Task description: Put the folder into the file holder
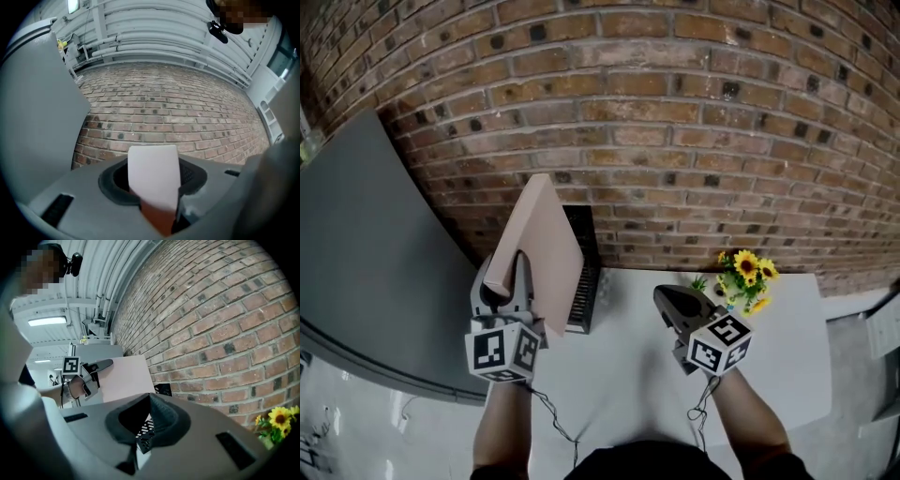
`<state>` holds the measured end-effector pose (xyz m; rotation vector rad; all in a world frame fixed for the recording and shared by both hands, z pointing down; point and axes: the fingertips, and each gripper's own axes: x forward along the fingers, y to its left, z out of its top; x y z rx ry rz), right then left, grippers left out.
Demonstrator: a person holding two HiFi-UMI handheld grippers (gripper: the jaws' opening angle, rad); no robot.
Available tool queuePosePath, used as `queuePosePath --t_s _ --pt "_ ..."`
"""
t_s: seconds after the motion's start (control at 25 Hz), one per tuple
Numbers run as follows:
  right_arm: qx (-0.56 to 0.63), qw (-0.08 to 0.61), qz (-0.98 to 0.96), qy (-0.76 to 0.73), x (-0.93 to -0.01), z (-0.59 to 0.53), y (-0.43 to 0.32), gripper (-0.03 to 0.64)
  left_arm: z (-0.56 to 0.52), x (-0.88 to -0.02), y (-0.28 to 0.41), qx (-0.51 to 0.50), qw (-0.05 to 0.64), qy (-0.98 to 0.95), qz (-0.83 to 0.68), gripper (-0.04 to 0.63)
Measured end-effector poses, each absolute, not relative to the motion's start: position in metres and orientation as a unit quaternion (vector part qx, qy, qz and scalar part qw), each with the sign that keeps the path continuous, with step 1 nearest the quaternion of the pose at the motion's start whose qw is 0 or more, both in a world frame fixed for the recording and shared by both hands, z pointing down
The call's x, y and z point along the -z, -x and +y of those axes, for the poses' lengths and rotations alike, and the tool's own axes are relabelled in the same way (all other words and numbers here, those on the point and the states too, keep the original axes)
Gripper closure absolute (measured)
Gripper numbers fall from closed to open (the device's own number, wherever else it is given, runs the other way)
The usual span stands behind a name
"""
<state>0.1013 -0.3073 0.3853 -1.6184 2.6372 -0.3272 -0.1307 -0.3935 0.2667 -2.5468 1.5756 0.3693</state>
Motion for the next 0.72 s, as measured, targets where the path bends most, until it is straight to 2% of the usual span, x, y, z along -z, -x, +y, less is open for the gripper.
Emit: queuePosePath --t_s 0.72 --pt "0.127 0.006 0.823 0.553 -0.408 -0.324 -0.099 0.614 -0.457 -0.301 0.109 -0.129 0.052 0.844 0.517 0.423"
